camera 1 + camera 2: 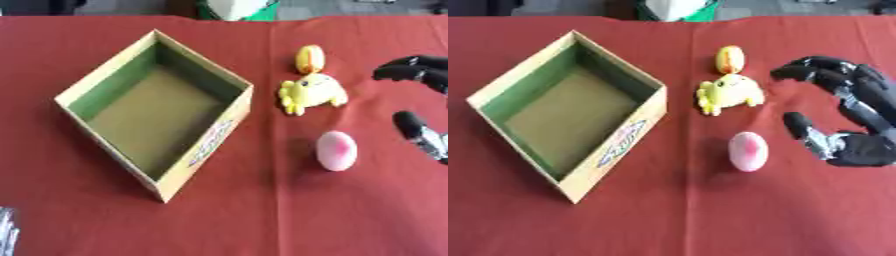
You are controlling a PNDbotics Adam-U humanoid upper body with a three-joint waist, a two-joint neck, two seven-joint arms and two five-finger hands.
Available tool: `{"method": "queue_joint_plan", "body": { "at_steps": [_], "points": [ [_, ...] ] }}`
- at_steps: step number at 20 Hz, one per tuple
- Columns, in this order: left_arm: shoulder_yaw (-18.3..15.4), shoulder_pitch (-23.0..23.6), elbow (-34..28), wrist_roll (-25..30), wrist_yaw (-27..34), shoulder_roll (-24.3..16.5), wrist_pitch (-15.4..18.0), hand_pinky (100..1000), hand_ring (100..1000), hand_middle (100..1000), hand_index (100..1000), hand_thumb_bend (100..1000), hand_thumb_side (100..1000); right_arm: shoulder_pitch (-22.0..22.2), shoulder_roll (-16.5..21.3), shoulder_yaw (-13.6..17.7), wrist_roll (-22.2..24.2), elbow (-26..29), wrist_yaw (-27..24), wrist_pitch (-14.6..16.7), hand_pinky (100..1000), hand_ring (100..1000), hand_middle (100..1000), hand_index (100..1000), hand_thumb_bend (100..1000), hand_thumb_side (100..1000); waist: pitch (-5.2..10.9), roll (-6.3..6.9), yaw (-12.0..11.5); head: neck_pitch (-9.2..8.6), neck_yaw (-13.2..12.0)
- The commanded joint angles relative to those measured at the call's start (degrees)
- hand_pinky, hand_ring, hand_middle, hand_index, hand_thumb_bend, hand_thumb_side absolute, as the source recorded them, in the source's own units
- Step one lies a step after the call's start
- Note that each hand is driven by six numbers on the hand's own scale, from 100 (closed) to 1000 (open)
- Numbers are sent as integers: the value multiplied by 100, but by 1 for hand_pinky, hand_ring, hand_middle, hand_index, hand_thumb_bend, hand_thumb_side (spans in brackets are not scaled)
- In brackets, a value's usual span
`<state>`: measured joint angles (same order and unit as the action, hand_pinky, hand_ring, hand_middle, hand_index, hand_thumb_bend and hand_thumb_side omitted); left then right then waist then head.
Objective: Pick up objects on the table and place them in the box.
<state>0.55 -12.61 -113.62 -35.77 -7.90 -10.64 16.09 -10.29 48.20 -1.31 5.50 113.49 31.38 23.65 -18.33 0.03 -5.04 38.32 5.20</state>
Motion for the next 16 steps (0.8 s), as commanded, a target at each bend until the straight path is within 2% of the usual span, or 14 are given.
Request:
{"method": "queue_joint_plan", "body": {
  "at_steps": [1, 2, 4, 6, 12, 16],
  "points": [
    [11, -37, -97, 36, 21, -133, 4, 727, 585, 668, 797, 100, 934, -122, 425, -143, 236, 110, 361, -91, 700, 835, 752, 907, 315, 969, 117, -22, -9, -8, 28],
    [14, -37, -97, 39, 24, -134, 3, 727, 585, 668, 797, 100, 934, -154, 482, -206, 349, 110, 407, -115, 701, 839, 755, 913, 349, 934, 119, -28, -12, -7, 34],
    [24, -37, -97, 47, 30, -133, 1, 727, 585, 668, 797, 100, 934, -225, 569, -340, 669, 110, 438, -160, 712, 855, 765, 944, 504, 764, 121, -38, -20, -12, 49],
    [31, -36, -97, 57, 36, -132, -1, 727, 586, 668, 797, 100, 933, -319, 609, -431, 1020, 110, 404, -250, 719, 862, 771, 954, 557, 708, 124, -47, -27, -11, 60],
    [39, -33, -97, 69, 46, -131, -3, 727, 586, 668, 797, 100, 933, -484, 609, -533, 1633, 110, 271, -605, 734, 881, 776, 965, 611, 700, 130, -61, -40, -15, 74],
    [49, -33, -97, 82, 51, -124, -6, 728, 586, 668, 795, 100, 933, -513, 585, -629, 1905, 110, 281, -806, 732, 881, 767, 972, 610, 698, 120, -68, -51, -17, 84]
  ]
}}
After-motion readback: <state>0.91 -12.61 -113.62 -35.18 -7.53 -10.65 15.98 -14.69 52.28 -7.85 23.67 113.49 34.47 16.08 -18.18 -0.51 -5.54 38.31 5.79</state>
